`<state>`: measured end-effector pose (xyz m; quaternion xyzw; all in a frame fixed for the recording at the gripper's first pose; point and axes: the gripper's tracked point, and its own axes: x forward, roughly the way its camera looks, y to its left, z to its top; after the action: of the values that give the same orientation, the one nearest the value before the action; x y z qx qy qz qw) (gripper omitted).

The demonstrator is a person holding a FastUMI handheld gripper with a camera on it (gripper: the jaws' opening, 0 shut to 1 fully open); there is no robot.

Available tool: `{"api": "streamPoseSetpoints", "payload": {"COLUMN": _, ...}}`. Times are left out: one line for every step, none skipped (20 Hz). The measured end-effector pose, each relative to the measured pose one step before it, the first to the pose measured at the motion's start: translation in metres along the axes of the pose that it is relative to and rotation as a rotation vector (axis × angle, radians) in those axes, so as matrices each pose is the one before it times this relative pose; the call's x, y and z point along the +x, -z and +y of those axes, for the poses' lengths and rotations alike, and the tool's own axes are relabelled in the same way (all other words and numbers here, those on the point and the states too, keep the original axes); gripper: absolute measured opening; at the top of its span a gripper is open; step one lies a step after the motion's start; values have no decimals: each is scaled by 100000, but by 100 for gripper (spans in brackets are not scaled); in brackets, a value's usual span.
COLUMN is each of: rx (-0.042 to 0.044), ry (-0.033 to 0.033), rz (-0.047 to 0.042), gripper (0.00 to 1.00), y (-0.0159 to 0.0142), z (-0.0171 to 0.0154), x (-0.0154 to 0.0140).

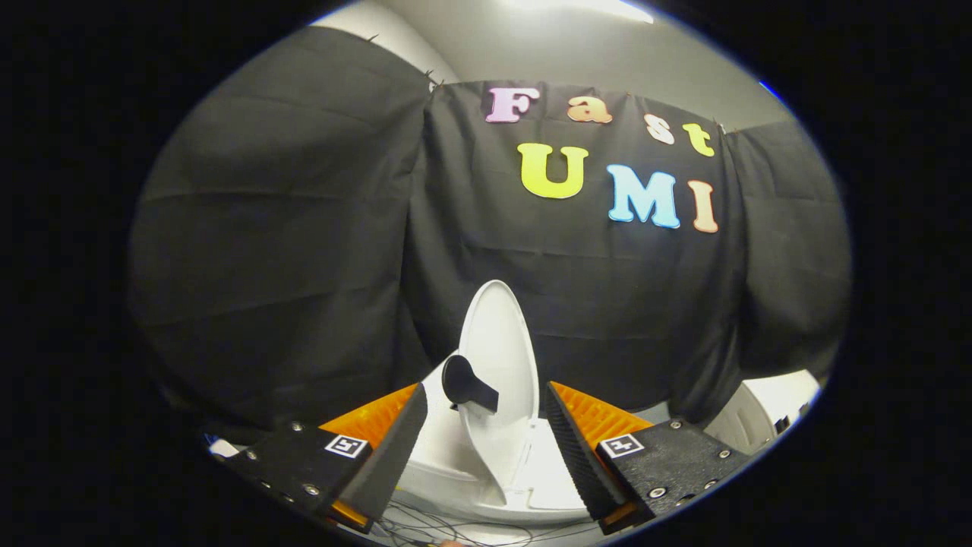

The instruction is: Open the toilet lid.

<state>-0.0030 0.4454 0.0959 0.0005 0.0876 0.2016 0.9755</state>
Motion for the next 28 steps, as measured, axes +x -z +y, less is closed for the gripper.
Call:
{"api": "streamPoseSetpoints", "payload": {"rx": 1468, "ry": -1819, "rz": -1828, "gripper": 95, "y": -597, "z": -555, "x": -1272}}
{"api": "streamPoseSetpoints", "payload": {"rx": 819, "ry": -1594, "rz": -2158, "gripper": 95, "y": -769, "z": -735, "x": -925}}
{"api": "streamPoseSetpoints", "payload": {"rx": 1095, "ry": -1785, "rz": -2398, "gripper": 95, "y": -772, "z": -831, "x": -817}}
{"api": "streamPoseSetpoints", "payload": {"rx": 1649, "ry": -1213, "rz": -2462, "gripper": 95, "y": -739, "z": -977, "x": -685}}
{"api": "streamPoseSetpoints", "payload": {"rx": 1411, "ry": -1461, "rz": -2222, "gripper": 95, "y": -612, "z": -922, "x": -657}}
{"api": "streamPoseSetpoints", "payload": {"rx": 819, "ry": -1212, "rz": -1850, "gripper": 95, "y": -531, "z": -978, "x": -595}}
{"api": "streamPoseSetpoints", "payload": {"rx": -338, "ry": -985, "rz": -1473, "gripper": 95, "y": -296, "z": -971, "x": -667}}
{"api": "streamPoseSetpoints", "payload": {"rx": -1091, "ry": 618, "rz": -1078, "gripper": 95, "y": -319, "z": -1406, "x": -454}}
{"api": "streamPoseSetpoints", "payload": {"rx": -1020, "ry": 1042, "rz": -1212, "gripper": 95, "y": -358, "z": -1751, "x": -569}}
{"api": "streamPoseSetpoints", "payload": {"rx": -575, "ry": 944, "rz": -1080, "gripper": 95, "y": -221, "z": -1492, "x": -241}}
{"api": "streamPoseSetpoints", "payload": {"rx": -525, "ry": 819, "rz": -607, "gripper": 95, "y": 204, "z": -1485, "x": -92}}
{"api": "streamPoseSetpoints", "payload": {"rx": -547, "ry": 312, "rz": -471, "gripper": 95, "y": 58, "z": -1391, "x": -198}}
{"api": "streamPoseSetpoints", "payload": {"rx": -713, "ry": 681, "rz": -407, "gripper": 95, "y": 46, "z": -1376, "x": -203}}
{"api": "streamPoseSetpoints", "payload": {"rx": -684, "ry": 842, "rz": -332, "gripper": 95, "y": 9, "z": -1553, "x": -224}}
{"api": "streamPoseSetpoints", "payload": {"rx": -128, "ry": 1075, "rz": -363, "gripper": 95, "y": 115, "z": -1616, "x": -28}}
{"api": "streamPoseSetpoints", "payload": {"rx": 655, "ry": 1169, "rz": -240, "gripper": 95, "y": 103, "z": -1631, "x": -142}}
{"api": "streamPoseSetpoints", "payload": {"rx": 603, "ry": 631, "rz": -450, "gripper": 95, "y": 143, "z": -1394, "x": -63}}
{"api": "streamPoseSetpoints", "payload": {"rx": 214, "ry": 785, "rz": -341, "gripper": 95, "y": 136, "z": -1451, "x": -225}}
{"api": "streamPoseSetpoints", "payload": {"rx": -364, "ry": 1508, "rz": -490, "gripper": 95, "y": 213, "z": -1689, "x": -350}}
{"api": "streamPoseSetpoints", "payload": {"rx": -663, "ry": 2096, "rz": -764, "gripper": 95, "y": 67, "z": -1853, "x": -278}}
{"api": "streamPoseSetpoints", "payload": {"rx": -653, "ry": 1554, "rz": -607, "gripper": 95, "y": 281, "z": -1580, "x": -257}}
{"api": "streamPoseSetpoints", "payload": {"rx": -362, "ry": 751, "rz": -1417, "gripper": 95, "y": 137, "z": -1472, "x": -211}}
{"api": "streamPoseSetpoints", "payload": {"rx": -621, "ry": 1239, "rz": -1184, "gripper": 95, "y": 221, "z": -1256, "x": -216}}
{"api": "streamPoseSetpoints", "payload": {"rx": -347, "ry": 2296, "rz": -834, "gripper": 95, "y": 370, "z": -1631, "x": -266}}
{"api": "streamPoseSetpoints", "payload": {"rx": -98, "ry": 2226, "rz": -564, "gripper": 95, "y": 480, "z": -1651, "x": -69}}
{"api": "streamPoseSetpoints", "payload": {"rx": -265, "ry": 2074, "rz": -50, "gripper": 95, "y": 530, "z": -1164, "x": -277}}
{"api": "streamPoseSetpoints", "payload": {"rx": 38, "ry": 3002, "rz": -77, "gripper": 95, "y": 755, "z": -1372, "x": -382}}
{"api": "streamPoseSetpoints", "payload": {"rx": 478, "ry": 2127, "rz": -115, "gripper": 95, "y": 605, "z": -982, "x": -495}}
